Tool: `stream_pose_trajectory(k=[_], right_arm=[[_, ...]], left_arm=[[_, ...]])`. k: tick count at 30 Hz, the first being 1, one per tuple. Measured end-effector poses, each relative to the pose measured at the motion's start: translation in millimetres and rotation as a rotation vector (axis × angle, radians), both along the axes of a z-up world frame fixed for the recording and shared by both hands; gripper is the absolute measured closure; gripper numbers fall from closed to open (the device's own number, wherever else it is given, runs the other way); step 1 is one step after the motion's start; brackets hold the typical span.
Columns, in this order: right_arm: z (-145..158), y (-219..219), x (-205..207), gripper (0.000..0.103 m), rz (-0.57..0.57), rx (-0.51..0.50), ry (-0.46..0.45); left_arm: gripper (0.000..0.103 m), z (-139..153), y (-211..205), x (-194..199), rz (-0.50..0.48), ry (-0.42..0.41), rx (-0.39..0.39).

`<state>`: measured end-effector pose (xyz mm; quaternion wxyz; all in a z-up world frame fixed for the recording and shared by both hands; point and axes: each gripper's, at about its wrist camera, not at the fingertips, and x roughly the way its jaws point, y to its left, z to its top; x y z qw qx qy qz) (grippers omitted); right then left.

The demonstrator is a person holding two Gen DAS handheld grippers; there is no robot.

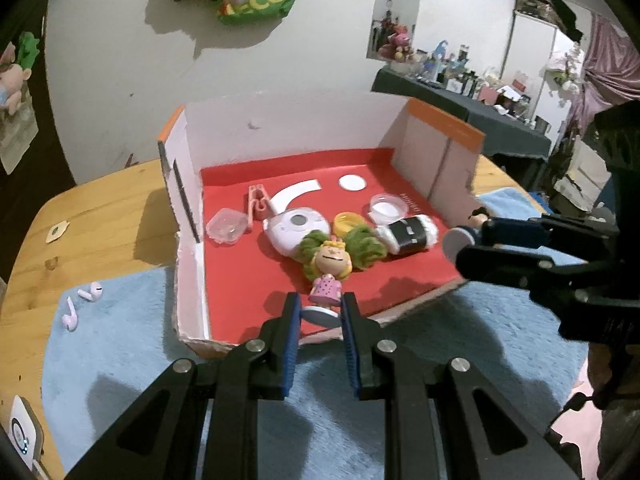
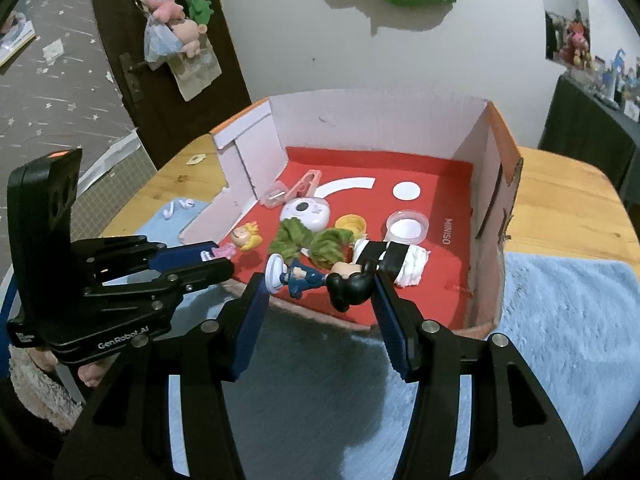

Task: Organize objects
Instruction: 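Carry pink figurine with left tool while right tool carries figurines into the box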

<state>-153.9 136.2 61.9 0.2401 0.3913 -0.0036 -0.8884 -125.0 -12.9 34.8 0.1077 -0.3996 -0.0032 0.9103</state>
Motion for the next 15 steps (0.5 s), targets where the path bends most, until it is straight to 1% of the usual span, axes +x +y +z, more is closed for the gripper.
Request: stream_pose_trajectory(k=[5,15], right_arm=[[-8.1,1.0,-19.1,0.052,0.012,0.024,-0.051],[-28.6,-2.0,-45.6,0.052,0.034,0.093,-0.18]], left_arm=[[0.082,-8.9,-4.5,-12.7,0.031,-0.036,-0.022],[0.082,-17.9,-9.6,-27.0,0.037,-0.08,-0.034]])
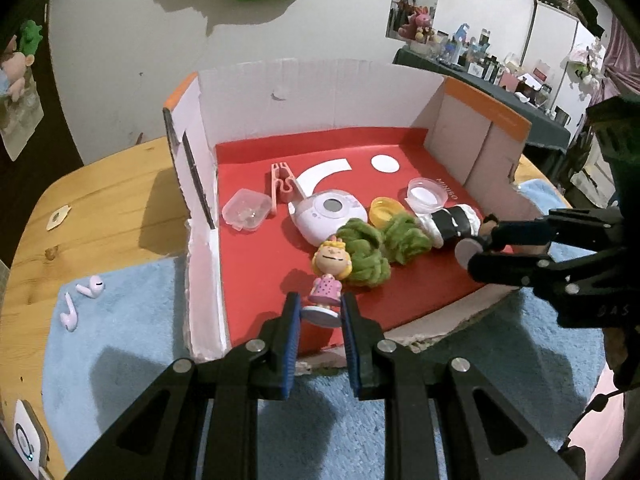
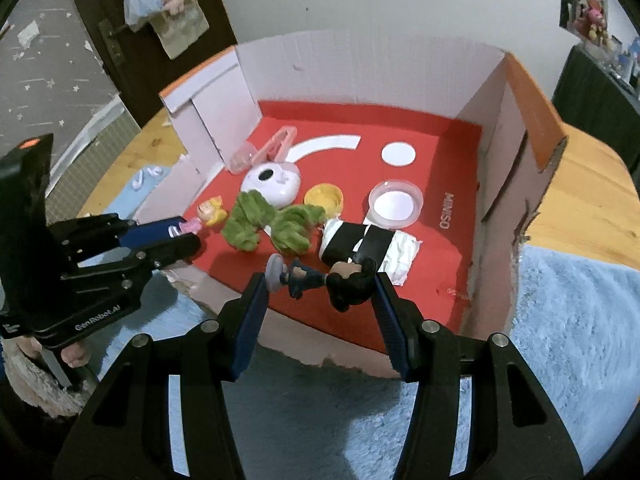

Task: Organize objects
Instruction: 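Carry pink figurine with left tool while right tool carries figurines into the box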

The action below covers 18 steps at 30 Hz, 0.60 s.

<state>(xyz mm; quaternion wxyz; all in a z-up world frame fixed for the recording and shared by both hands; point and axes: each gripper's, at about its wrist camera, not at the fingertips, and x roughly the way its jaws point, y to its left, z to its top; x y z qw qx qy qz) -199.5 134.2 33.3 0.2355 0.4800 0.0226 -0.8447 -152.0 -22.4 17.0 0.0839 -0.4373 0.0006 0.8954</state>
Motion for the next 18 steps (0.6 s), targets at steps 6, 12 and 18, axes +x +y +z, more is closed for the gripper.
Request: stream_pose_trajectory(k=[6,12,18], right_arm=[[-10.4,-1.7,-7.0,0.052,-0.001,0.016,-0.027],[-14.1,-0.2,-10.5,0.052,-0.011,0.004,-0.019],[-17.1,-3.5,-9.7,0.052,-0.031,0.003,0.009]], left_arm=[[0.082,-4.5,-3.8,-12.5,0.018,-0.026,0.011],[0.082,-9.2,-1.2,-18.5,0.033,-0.019,-0.02],[0.082,-9.3,2.7,-16.8,0.04,-0.012,0.0]])
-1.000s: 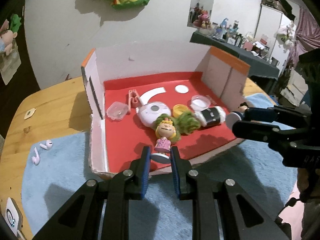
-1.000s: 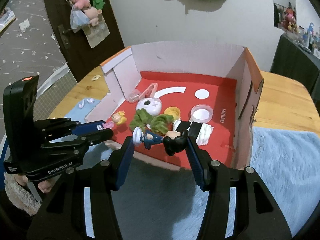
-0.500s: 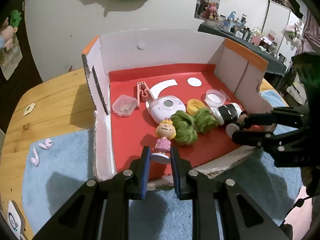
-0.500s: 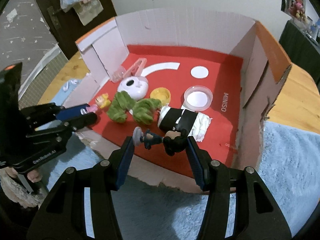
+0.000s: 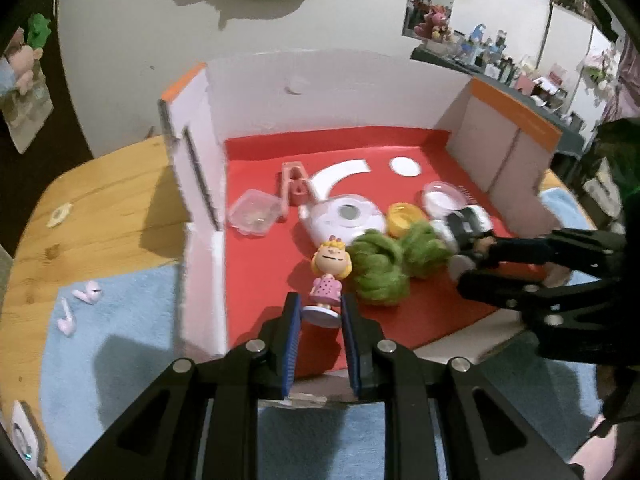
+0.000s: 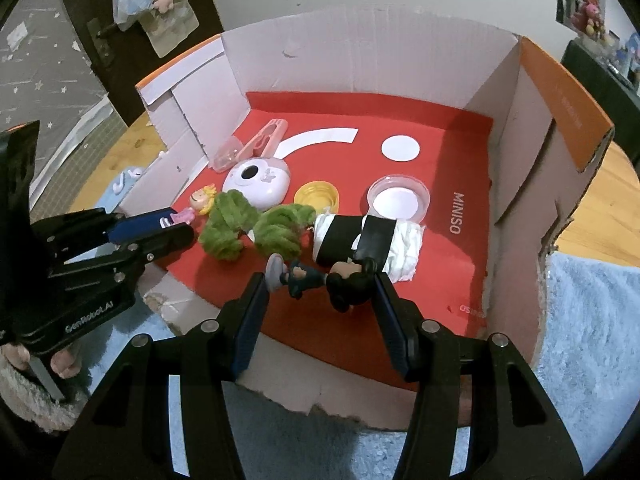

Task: Organize objects
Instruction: 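Carry pink figurine with left tool while right tool carries figurines into the box, then open both tools releasing the figurines onto box floor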

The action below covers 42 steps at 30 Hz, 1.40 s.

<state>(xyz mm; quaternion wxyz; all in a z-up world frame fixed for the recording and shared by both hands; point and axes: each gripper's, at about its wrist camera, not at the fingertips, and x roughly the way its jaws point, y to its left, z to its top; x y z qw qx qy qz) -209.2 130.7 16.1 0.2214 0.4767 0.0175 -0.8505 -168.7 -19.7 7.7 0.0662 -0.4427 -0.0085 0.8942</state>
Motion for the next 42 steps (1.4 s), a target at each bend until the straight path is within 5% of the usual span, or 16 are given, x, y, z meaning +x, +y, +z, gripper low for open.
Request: stream_pose_trajectory(k=[4,18,23,42], right_arm=[[-0.8,0.2,0.6,0.051,-0.008,0.002,0.007],[1.9,0.9,1.8,0.051,-0.013,-0.021,0.027],[5.2,0.4,4.6,0.044,-0.009,-0.029,0.043],[27.7,4.3,33.9,0.024,-0.01,-0.045,0.15]], left_arm=[[0.082,-3.2,11.0,1.5,-0.012,0.013,-0.047],[0.08,0.6,1.8,3.6,-0.01,0.014,0.035],[0.065,3.0,1.7,4.9,-0.008,0.02,0.05],[0.04,16.6,-3.1,25.7,0.042,0.096,0.037]])
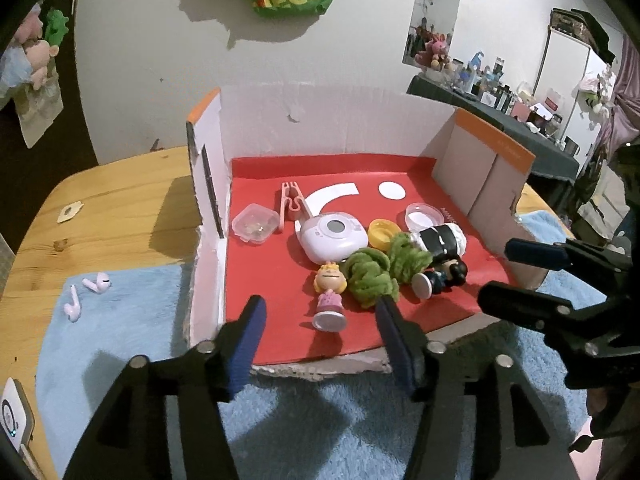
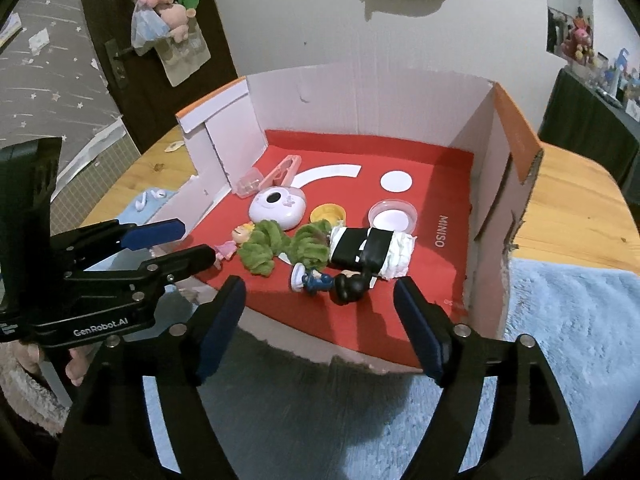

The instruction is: Organize objects

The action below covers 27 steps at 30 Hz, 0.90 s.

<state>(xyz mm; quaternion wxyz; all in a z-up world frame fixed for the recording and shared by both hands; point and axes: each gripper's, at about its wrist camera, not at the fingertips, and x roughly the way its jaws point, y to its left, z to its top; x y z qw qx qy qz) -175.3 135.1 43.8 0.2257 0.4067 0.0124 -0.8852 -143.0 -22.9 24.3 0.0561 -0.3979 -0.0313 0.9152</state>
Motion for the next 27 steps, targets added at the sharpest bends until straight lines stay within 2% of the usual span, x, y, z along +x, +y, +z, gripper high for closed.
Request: stream_pose_trajectory(k=[9,12,16,20,27], right_arm=[[11.0,4.0,22.2,0.019,-0.011,-0.01,0.046],[13.8,4.8,27.6,0.015,-0.011,-0.016,0.051],[18.7,5.6,36.5,0.014,-0.02,-0.016,0.07],[22.7,5.9,44.2,0.01,-0.022,-0.022,0.074],[27.3,8.3,56.3,0.008,-0.033,-0.026,0.076]], left_arm=[[0.022,10.7,1.0,15.5,0.024,0.048,-0.003],[0.016,12.8,0.9,19.9,0.034,0.057,-0.002],[0.013,12.8,1.7,25.5,0.038,0.06,-0.006],[0.0,13.0,3.8,31.7,0.041,0.069,-0.017],[0.0,15.7,14.1,43.6,0.029,0.092,-0.058]])
